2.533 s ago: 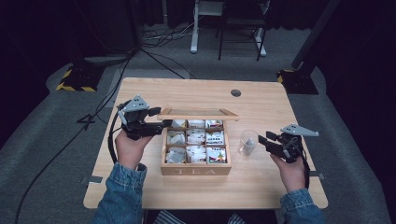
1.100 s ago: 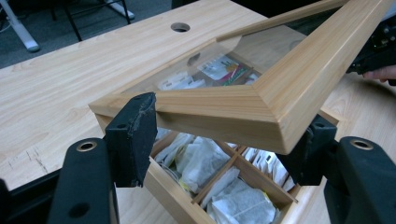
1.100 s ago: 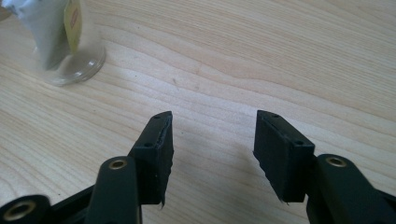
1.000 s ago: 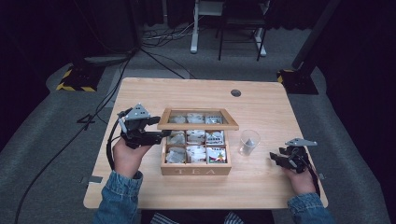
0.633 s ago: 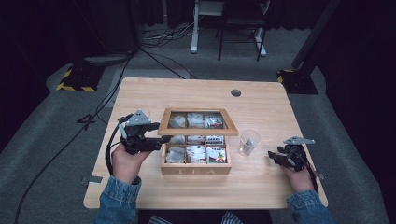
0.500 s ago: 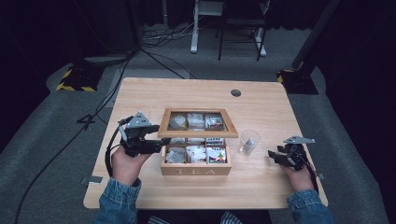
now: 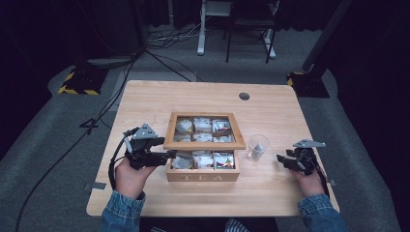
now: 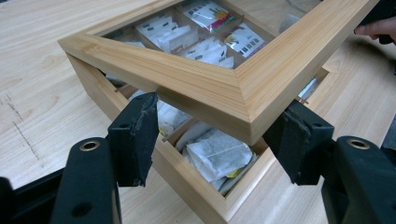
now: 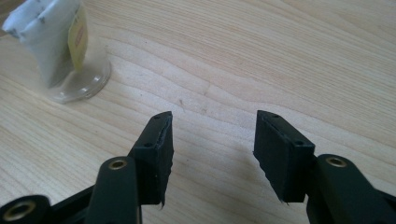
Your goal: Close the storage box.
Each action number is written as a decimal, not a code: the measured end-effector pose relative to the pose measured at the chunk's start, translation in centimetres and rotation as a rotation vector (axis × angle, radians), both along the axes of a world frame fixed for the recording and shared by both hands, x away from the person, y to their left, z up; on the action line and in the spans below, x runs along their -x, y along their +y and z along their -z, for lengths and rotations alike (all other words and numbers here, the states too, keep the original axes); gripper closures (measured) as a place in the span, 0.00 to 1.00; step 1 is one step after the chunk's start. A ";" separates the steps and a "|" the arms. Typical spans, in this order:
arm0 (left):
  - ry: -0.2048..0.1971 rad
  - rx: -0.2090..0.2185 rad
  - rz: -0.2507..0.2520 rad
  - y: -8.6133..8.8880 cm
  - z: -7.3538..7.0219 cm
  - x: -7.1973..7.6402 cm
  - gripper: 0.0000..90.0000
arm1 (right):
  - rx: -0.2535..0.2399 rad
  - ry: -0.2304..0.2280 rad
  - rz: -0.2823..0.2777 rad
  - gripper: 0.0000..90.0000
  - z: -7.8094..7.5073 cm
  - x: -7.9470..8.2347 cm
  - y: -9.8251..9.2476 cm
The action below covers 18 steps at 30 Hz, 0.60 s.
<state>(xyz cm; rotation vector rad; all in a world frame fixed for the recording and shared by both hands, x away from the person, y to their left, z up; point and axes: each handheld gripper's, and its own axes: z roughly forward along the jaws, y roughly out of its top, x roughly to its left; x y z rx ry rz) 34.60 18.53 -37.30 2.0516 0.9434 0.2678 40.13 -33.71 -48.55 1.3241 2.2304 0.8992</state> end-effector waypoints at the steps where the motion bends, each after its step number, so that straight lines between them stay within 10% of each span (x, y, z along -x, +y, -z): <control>1: 0.002 -0.002 -0.003 0.0 0.1 0.1 0.41 | 0.000 0.000 0.001 0.53 0.0 0.0 0.0; 18: 0.048 -0.015 0.007 -0.2 1.3 0.9 0.40 | 0.060 -0.009 -0.022 0.53 0.2 0.3 0.4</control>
